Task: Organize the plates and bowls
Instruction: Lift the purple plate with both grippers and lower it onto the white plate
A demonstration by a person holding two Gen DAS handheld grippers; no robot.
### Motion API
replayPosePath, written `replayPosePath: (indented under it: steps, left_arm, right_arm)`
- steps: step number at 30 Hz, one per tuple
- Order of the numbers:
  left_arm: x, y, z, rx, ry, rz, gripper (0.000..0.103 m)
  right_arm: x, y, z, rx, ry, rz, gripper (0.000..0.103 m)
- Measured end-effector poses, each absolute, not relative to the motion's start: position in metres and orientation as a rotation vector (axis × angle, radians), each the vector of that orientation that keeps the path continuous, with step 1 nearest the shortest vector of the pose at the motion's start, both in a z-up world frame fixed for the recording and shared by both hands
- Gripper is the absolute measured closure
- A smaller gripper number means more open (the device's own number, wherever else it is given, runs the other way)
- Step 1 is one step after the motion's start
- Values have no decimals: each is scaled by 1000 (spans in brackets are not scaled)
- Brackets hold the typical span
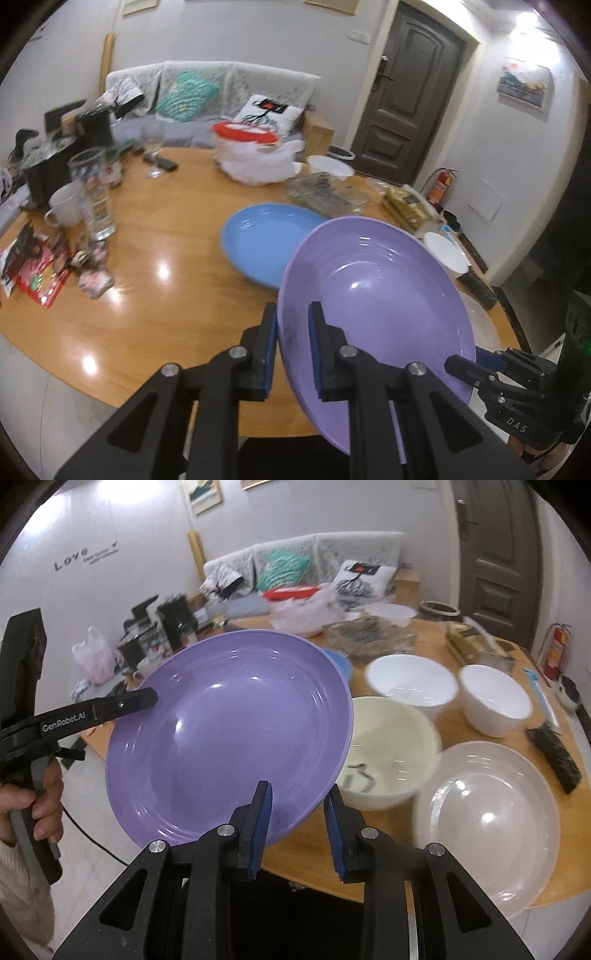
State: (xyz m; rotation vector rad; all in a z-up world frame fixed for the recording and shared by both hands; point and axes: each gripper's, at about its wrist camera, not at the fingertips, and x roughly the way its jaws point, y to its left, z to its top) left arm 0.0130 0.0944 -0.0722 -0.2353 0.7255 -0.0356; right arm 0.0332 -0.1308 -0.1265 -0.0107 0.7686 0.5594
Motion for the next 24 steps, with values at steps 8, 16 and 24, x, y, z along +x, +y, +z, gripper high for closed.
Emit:
replayPosePath:
  steps: [8, 16, 24]
  left_arm:
    - [39, 0, -65, -160, 747, -125, 90]
    - [67, -102, -87, -45, 834, -229, 89]
    - [83, -149, -107, 68, 885, -252, 89]
  right_arm:
    - [31, -224, -129, 77, 725, 435, 80]
    - [30, -313, -151, 151, 727, 283, 80]
    - [34, -347, -177, 143, 785, 218, 80]
